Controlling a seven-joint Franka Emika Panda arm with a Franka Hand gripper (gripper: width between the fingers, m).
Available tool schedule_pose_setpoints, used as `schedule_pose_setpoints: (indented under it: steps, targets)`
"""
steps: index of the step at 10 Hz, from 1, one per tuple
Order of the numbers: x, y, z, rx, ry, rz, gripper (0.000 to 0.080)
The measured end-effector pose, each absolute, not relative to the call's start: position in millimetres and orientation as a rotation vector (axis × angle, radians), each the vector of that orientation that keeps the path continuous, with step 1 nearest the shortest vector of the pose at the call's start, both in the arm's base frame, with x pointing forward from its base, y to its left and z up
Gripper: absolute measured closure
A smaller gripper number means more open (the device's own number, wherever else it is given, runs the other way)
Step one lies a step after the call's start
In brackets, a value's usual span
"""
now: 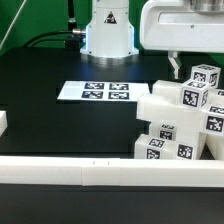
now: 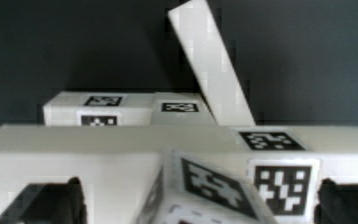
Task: Assemble chair
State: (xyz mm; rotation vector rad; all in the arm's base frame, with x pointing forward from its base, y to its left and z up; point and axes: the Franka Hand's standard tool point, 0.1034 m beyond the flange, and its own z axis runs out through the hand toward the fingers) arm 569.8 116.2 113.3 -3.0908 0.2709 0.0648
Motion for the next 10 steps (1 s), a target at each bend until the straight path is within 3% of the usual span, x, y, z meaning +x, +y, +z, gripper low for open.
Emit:
schedule_pose_setpoints:
  steps: [6, 9, 10]
  targets:
    - [577.2, 116.8, 118.9, -3.079, -0.622, 0.021, 0.0150]
    - [577.4, 115.0, 118.5, -3.053, -0.735, 0.022, 0.0176]
    - [577.4, 115.0, 118.4, -3.055, -0.726, 0.022, 0.0356]
